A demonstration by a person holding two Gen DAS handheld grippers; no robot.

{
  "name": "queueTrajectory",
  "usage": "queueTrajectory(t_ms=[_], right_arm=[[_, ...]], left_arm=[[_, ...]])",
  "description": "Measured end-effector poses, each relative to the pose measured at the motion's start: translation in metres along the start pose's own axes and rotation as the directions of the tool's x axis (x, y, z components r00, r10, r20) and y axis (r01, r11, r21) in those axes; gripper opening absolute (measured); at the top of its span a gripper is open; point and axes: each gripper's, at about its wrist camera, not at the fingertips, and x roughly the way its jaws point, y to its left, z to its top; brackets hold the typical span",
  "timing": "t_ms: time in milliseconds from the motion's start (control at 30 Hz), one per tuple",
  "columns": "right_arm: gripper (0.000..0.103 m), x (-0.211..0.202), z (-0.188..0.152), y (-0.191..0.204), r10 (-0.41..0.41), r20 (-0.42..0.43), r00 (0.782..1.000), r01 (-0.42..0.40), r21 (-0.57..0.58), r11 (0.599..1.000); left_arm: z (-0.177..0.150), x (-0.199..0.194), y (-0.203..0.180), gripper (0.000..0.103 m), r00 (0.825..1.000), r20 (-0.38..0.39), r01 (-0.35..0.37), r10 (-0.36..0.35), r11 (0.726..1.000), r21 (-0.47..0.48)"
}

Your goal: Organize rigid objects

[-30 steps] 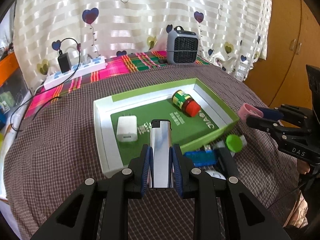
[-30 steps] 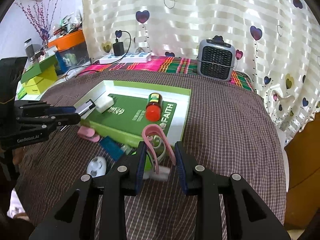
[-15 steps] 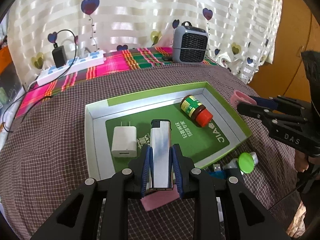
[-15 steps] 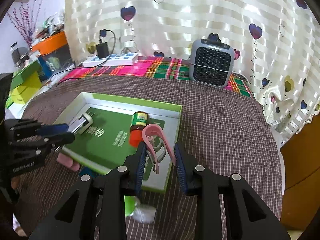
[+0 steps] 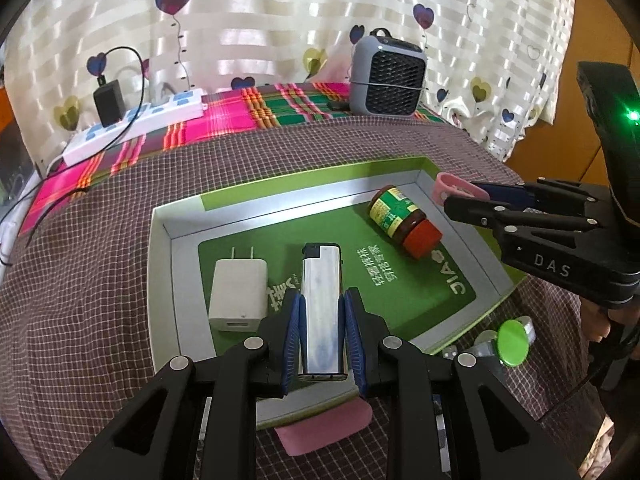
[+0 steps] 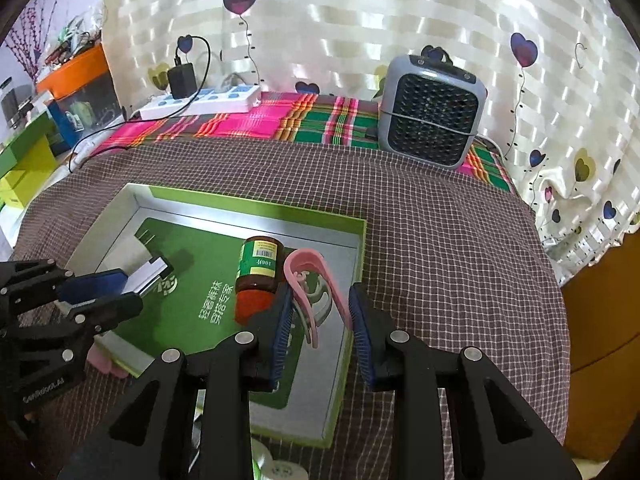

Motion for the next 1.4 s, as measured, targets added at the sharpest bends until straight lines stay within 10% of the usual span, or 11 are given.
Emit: queueTrajectory(t_ms=[1400], right_arm=[[0.031,0.038,0.007,0.016,0.000,-0.067,0.998,0.000,0.004,1.000]], left_arm=[[-0.002,0.019,0.014,0.028,1.000,-0.028,0.012,-0.013,0.999,-0.039]])
